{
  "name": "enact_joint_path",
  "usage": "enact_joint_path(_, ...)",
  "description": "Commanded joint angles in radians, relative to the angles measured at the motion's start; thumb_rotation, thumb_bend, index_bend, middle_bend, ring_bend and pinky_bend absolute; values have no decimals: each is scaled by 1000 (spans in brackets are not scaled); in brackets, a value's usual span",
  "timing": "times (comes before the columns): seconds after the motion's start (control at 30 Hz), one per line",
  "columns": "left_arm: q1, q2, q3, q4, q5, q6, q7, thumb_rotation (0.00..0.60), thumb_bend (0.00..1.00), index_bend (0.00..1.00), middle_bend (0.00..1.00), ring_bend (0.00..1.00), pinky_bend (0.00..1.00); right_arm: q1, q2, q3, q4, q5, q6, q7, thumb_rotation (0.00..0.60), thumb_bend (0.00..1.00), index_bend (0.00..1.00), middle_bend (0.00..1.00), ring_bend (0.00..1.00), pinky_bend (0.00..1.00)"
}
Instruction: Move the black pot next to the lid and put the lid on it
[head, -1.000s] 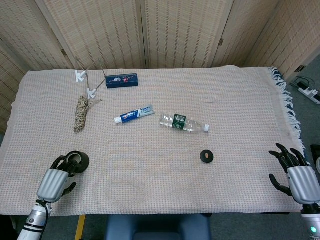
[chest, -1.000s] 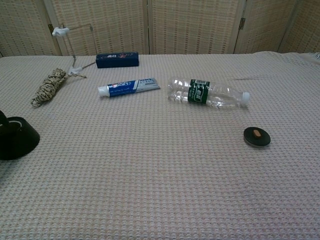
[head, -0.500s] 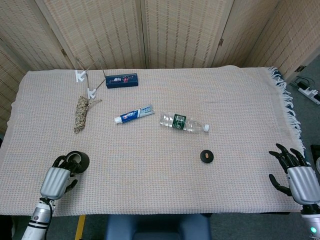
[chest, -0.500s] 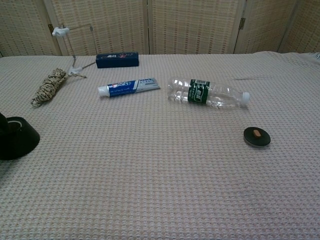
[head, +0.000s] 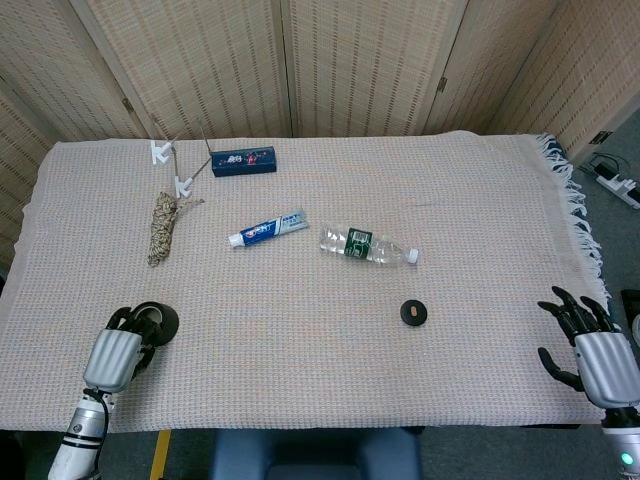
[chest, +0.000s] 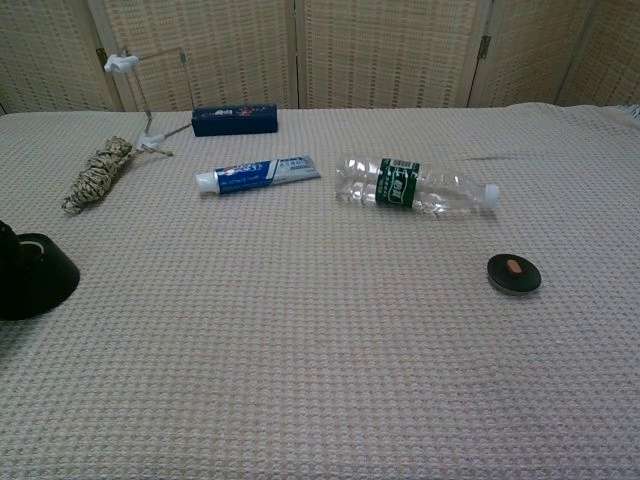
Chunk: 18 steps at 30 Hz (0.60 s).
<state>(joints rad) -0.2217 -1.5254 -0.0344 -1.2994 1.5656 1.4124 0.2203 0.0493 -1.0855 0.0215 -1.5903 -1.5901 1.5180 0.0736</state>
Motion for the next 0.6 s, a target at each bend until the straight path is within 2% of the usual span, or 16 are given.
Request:
enact_joint_path(0.03, -3, -9, -6, 18, -1, 8, -6, 600, 346, 462, 429, 443, 199, 0, 1, 0, -1, 0, 0, -1, 600, 383, 197, 119, 233, 113)
enact_joint_path(0.23, -8, -9, -25, 28, -4, 33, -25, 600, 392, 499, 470, 469, 198, 1, 2, 1, -4, 1, 1, -1, 600, 383, 198, 119, 233, 112)
enact_joint_path(0.6, -63, -13, -80, 63, -2, 42, -47, 600, 517, 611, 605, 565, 231, 2, 3, 2, -7, 1, 2, -4, 600, 383, 197, 119, 232, 113)
